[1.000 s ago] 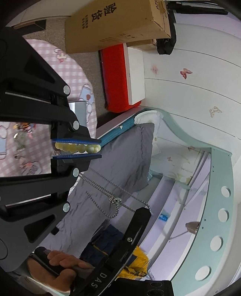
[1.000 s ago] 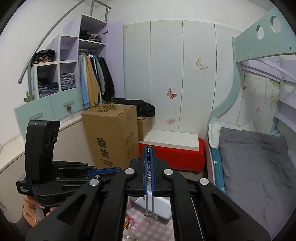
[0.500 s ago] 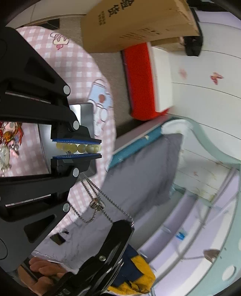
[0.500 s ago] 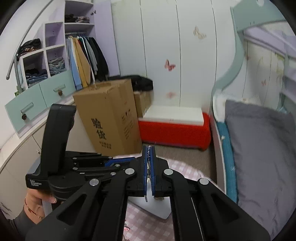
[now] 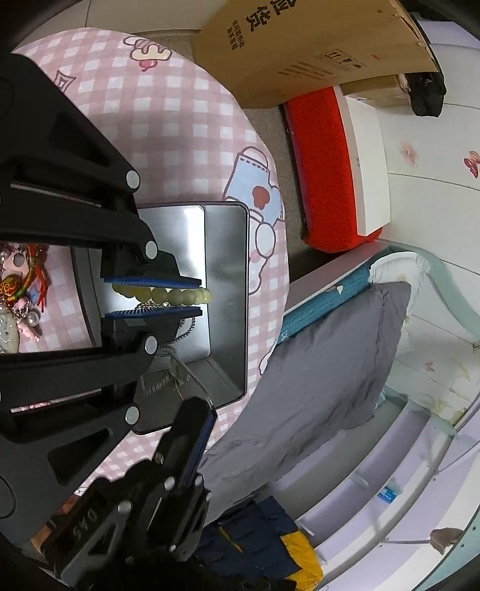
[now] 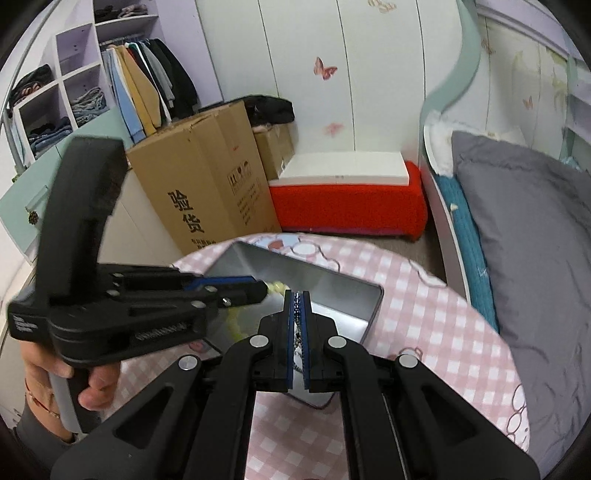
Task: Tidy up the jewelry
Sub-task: 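Lift the bracelet with the left tool while the right tool carries the chain over the grey tin, then open both tools to drop the bracelet and chain into the tin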
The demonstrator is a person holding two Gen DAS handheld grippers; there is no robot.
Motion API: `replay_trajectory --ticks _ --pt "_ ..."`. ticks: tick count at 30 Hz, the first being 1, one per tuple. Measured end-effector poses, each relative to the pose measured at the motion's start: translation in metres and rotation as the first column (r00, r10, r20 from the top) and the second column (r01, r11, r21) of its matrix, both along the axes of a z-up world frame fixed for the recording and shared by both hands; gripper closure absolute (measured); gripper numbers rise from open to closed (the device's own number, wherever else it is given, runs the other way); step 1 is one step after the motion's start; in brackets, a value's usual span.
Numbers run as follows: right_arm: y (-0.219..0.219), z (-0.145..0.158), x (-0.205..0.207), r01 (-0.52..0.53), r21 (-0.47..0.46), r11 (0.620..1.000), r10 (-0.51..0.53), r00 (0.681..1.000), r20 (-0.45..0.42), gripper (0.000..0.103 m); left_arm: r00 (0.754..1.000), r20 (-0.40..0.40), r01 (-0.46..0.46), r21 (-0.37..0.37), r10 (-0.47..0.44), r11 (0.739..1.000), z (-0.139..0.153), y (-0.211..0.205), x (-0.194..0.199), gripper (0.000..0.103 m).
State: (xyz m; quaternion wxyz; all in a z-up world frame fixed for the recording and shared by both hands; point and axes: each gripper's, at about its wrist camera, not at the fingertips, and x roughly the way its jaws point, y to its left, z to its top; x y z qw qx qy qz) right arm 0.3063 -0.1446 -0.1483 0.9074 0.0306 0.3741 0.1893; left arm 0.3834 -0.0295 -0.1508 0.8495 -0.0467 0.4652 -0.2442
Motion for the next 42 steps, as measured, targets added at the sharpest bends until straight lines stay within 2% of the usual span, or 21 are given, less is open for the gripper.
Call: replay_trajectory --ticks 4,9,14,17,20,25,26,27,28,30,37,42 --pt "-0.003 0.005 -0.004 0.011 0.012 1.0 -0.011 1.0 0.002 0.097 1.0 -0.005 0.002 0.008 -0.002 1.0 0.003 0.0 -0.003 0.093" --pt "-0.008 0.017 -0.017 0.028 0.025 0.999 -0.028 0.999 0.028 0.085 1.0 0.011 -0.001 0.029 0.001 1.0 0.009 0.001 -0.011 0.093" --pt "-0.016 0.031 -0.037 0.045 0.039 0.998 -0.047 0.997 0.057 0.08 1.0 0.018 -0.016 0.048 0.015 0.999 0.02 0.002 -0.021 0.093" --pt "-0.019 0.04 -0.051 0.052 0.044 0.998 -0.055 0.996 0.074 0.078 0.997 0.071 -0.03 0.068 0.025 0.997 0.036 0.005 -0.041 0.093" --pt "-0.019 0.047 -0.068 0.059 0.041 0.997 -0.063 0.994 0.093 0.077 0.991 0.13 -0.039 0.057 0.031 0.998 0.052 0.011 -0.066 0.093" --pt "-0.017 0.053 -0.101 0.073 0.02 0.997 -0.075 0.989 0.124 0.071 0.98 0.194 -0.054 0.055 0.042 0.997 0.062 0.021 -0.11 0.091" --pt "-0.017 0.052 -0.109 0.076 0.016 0.997 -0.077 0.989 0.128 0.07 0.979 0.198 -0.064 0.046 0.054 0.997 0.062 0.025 -0.121 0.077" --pt "-0.016 0.052 -0.114 0.078 0.012 0.997 -0.079 0.988 0.13 0.068 0.976 0.209 -0.078 0.044 0.067 0.996 0.061 0.027 -0.128 0.043" --pt "-0.015 0.05 -0.121 0.082 0.004 0.997 -0.082 0.988 0.133 0.067 0.968 0.235 -0.1 0.036 0.089 0.994 0.06 0.03 -0.139 0.031" --pt "-0.014 0.043 -0.133 0.084 -0.013 0.996 -0.082 0.988 0.13 0.066 0.954 0.274 -0.134 0.025 0.122 0.991 0.057 0.035 -0.157 0.029" --pt "-0.01 0.01 -0.161 0.092 -0.029 0.995 -0.09 0.994 0.063 0.065 0.963 0.228 -0.156 0.043 0.142 0.987 0.031 0.041 -0.188 0.029" --pt "-0.003 -0.019 -0.164 0.106 -0.085 0.991 -0.106 0.994 0.006 0.065 0.971 0.189 -0.16 0.067 0.144 0.985 0.007 0.04 -0.202 0.029"
